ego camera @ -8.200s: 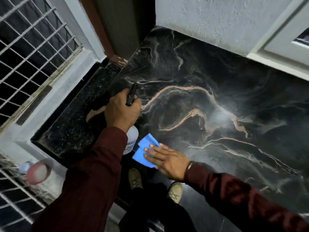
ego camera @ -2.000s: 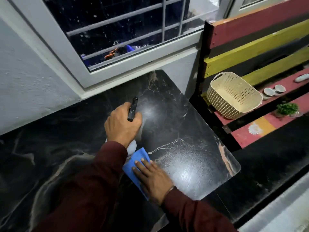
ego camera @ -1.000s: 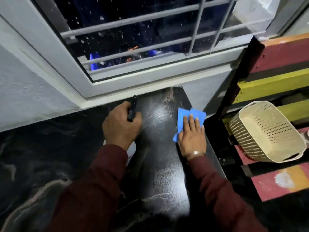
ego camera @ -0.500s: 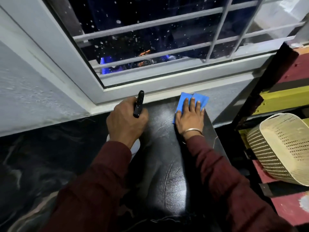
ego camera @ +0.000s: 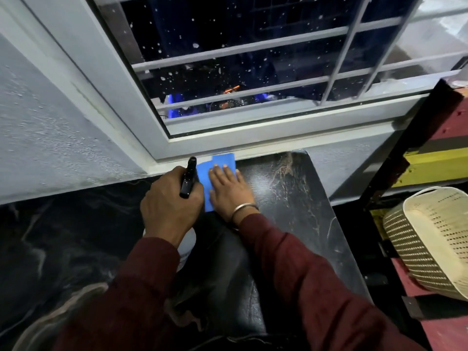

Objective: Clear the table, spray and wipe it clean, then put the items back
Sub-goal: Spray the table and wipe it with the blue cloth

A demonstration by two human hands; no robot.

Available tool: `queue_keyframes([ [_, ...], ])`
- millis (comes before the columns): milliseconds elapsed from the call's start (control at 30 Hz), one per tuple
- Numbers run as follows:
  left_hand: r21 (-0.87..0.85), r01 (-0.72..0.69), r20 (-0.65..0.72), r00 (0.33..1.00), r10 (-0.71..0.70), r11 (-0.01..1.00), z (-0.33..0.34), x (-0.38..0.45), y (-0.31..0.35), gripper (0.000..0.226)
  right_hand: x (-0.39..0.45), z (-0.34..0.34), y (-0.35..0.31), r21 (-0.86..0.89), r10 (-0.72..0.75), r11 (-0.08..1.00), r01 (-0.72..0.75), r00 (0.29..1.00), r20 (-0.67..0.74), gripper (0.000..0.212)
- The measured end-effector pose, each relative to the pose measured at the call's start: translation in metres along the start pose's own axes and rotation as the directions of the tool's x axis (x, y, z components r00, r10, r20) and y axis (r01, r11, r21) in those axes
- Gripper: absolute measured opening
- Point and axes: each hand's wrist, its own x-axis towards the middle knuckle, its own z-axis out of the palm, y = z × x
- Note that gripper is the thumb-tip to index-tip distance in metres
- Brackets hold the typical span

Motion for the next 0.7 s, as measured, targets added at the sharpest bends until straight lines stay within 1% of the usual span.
queue_keyframes([
  [100, -0.011, 0.001, 0.021, 1.0, 0.0, 1.0, -0.003, -0.009, 0.007, 0.026, -0.02, -0.015, 0.06, 0.044, 0.193, 0.981, -0.19, 0.978, -0.073, 0.06],
  [167, -0.022, -0.021, 0.021, 1.0, 0.021, 1.0, -0.004, -0.015, 0.013, 0.026, -0.038, -0.023, 0.097, 0.054, 0.328, 0.945, -0.324, 0.94, -0.095, 0.059],
  [267, -0.04, -0.066, 0.02, 0.998, 0.066, 0.997, -0.002, -0.022, 0.02, 0.027, -0.07, -0.027, 0.124, 0.06, 0.452, 0.892, -0.448, 0.888, -0.089, 0.058],
  [400, -0.076, -0.123, 0.02, 0.992, 0.124, 0.99, -0.001, -0.033, 0.022, 0.026, -0.128, -0.01, 0.111, 0.109, 0.569, 0.822, -0.56, 0.817, -0.095, 0.06],
  [467, -0.1, -0.149, 0.016, 0.988, 0.151, 0.984, -0.005, -0.04, 0.018, 0.022, -0.165, 0.0, 0.095, 0.115, 0.608, 0.793, -0.598, 0.786, -0.113, 0.064],
  [600, -0.129, -0.167, 0.006, 0.985, 0.17, 0.977, -0.018, -0.047, 0.002, 0.017, -0.229, 0.021, 0.056, 0.091, 0.626, 0.78, -0.619, 0.768, -0.137, 0.064],
  [700, -0.118, -0.166, -0.002, 0.986, 0.167, 0.979, -0.032, -0.048, -0.019, 0.015, -0.228, 0.022, 0.04, 0.101, 0.651, 0.759, -0.644, 0.746, -0.139, 0.066],
])
